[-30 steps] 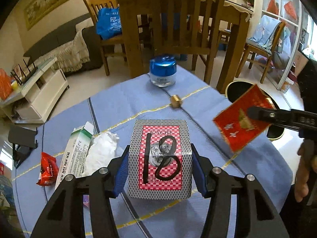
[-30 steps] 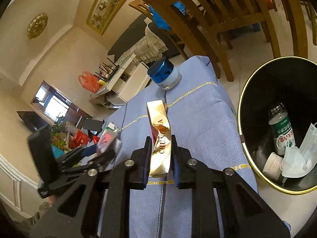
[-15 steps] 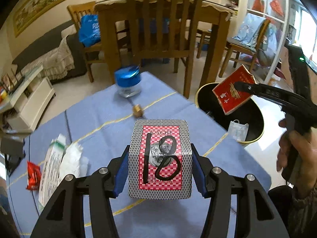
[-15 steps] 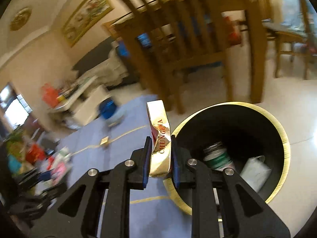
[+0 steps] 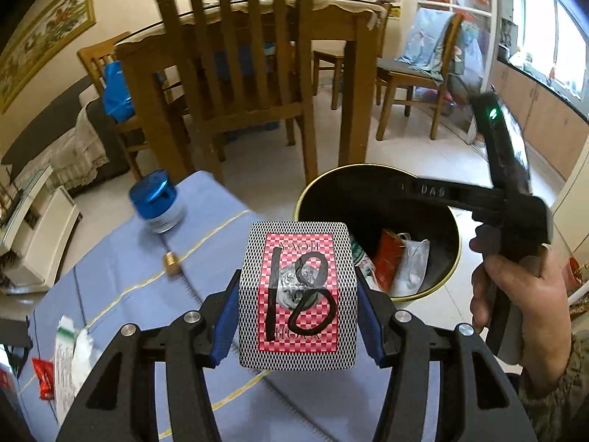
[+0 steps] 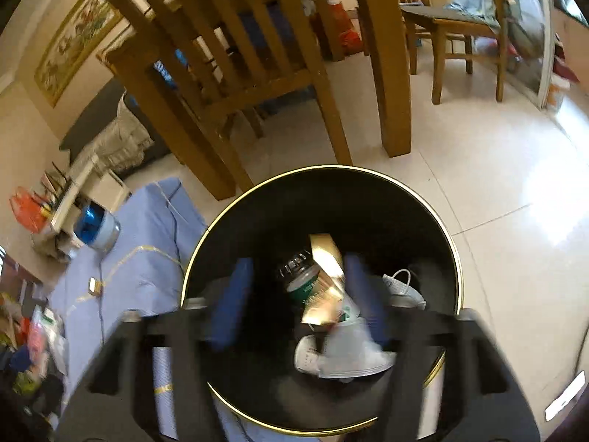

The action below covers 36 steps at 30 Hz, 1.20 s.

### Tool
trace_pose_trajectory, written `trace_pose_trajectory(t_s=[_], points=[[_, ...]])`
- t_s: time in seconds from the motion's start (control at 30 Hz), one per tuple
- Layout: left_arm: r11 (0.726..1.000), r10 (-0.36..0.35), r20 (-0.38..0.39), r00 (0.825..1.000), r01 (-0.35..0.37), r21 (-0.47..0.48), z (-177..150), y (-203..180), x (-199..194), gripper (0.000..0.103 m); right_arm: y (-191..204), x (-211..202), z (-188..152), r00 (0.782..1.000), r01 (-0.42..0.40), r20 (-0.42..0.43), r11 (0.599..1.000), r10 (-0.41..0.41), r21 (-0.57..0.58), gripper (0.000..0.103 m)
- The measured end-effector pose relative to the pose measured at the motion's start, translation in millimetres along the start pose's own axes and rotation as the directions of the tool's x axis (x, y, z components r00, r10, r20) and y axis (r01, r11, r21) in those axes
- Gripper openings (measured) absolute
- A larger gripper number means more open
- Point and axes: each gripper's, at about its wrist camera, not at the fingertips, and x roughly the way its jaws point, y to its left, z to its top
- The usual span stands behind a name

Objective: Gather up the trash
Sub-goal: 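Drop the red pack into the bin with the right tool while the left tool drops the pink box in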

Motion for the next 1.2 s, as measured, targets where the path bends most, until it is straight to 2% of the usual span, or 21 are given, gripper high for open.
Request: trace_pose_trajectory(t_s=[0.07,0.13,0.27,0.4,0.5,0.57,0.6,0.63,0.83,0.97,1.03,1.2], points=[[1.000,-0.003,-0.004,1.000,0.003,0.014,3.8,-6.4,4.6,0.054,-3.2,-11.7,1.0,0.999,-0.003,0.045,1.000,0.002,0.021,0.078],[1.000,-0.009,-0.011,1.000,0.009,0.028,8.1,-13.8,11.8,0.054,-10.6,-24.2,3.3,0.995,0.002,0.099,0.998,-0.008,0.061,0.087],[0.998,-0.017,-0.026,1.000,0.018,0.052,19.3,-25.7,26.0,0.054,-34.3,-43.1,7.4,0.984,-0.006,0.174,0.987,-0.022,0.160,0.098],[0.997,-0.031,-0.034,0.999,0.033,0.076,38.2,-43.2,44.0,0.054,-69.6,-55.0,6.2,0.976,-0.027,0.214,0.955,-0.039,0.297,0.098],[0.996,-0.038,-0.042,0.998,0.041,0.075,54.8,-54.6,58.1,0.054,-90.2,-57.6,4.7,0.975,-0.027,0.217,0.934,-0.055,0.356,0.098],[0.997,-0.034,-0.040,0.999,0.036,0.068,62.6,-60.0,64.1,0.059,-96.6,-60.4,5.2,0.975,-0.023,0.212,0.929,-0.060,0.369,0.098],[0.998,-0.020,-0.032,0.999,0.022,0.065,64.2,-62.0,65.1,0.070,-98.9,-59.8,5.3,0.976,-0.021,0.207,0.928,-0.061,0.371,0.098],[0.998,-0.009,-0.021,1.000,0.010,0.066,64.2,-62.9,64.3,0.077,-100.2,-59.9,4.6,0.977,-0.018,0.203,0.929,-0.062,0.369,0.098],[0.994,0.020,-0.014,1.000,-0.019,0.106,54.4,-65.0,61.4,0.080,-95.4,-62.5,3.5,0.977,-0.009,0.204,0.935,-0.068,0.355,0.098],[0.997,0.030,0.001,1.000,-0.030,0.073,45.8,-50.1,45.4,0.085,-85.0,-59.5,4.5,0.978,0.023,0.191,0.948,-0.088,0.316,0.098],[0.997,0.058,0.013,0.998,-0.059,0.053,37.5,-39.7,34.5,0.090,-80.0,-56.9,4.3,0.978,0.045,0.181,0.953,-0.103,0.299,0.098],[0.984,0.176,0.039,0.984,-0.176,0.000,14.8,-11.5,4.3,0.092,-64.6,-51.0,2.5,0.978,0.092,0.161,0.963,-0.136,0.252,0.098]])
